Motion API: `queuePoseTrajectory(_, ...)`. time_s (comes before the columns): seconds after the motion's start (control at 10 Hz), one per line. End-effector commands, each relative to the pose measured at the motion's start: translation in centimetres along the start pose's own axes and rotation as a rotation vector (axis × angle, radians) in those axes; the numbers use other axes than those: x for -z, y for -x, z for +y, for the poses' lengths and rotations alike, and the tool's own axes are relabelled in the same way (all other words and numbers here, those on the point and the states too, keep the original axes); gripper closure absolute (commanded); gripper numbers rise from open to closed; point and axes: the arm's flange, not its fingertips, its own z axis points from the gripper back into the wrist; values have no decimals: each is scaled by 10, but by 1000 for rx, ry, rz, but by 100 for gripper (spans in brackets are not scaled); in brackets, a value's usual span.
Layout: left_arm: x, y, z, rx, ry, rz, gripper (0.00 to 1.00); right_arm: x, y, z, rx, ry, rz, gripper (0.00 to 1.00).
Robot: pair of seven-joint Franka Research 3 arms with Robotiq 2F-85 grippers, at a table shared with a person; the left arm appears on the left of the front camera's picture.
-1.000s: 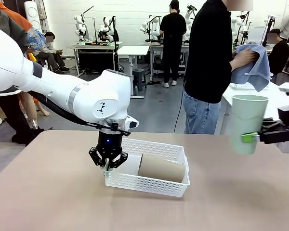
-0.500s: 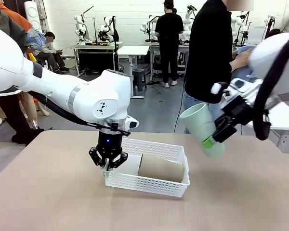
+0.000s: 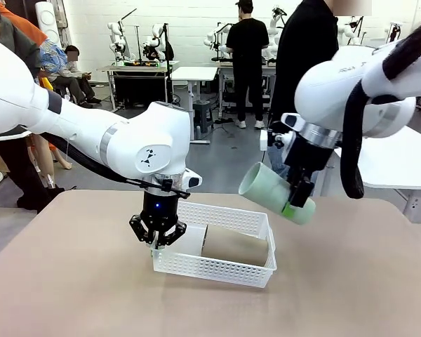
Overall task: Clean and organize the cups into the basket.
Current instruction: Pick up the Reusable plastic cup from the right side of the table and stack it inside the Organizing basket in the center of the table.
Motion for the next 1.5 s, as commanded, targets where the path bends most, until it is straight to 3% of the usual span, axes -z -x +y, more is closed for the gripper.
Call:
queuePoseTrajectory(0.0,2,0,0,12,-7,0,100,7,-19,-8,-61,-23,-16,19)
queuePoseTrajectory(0.6,2,0,0,12,-7,0,100,56,-63,-18,-170,-33,26,19)
queuePoseTrajectory(1.4,2,0,0,12,-7,0,100,106,-44,-49,-182,-96,-163,19)
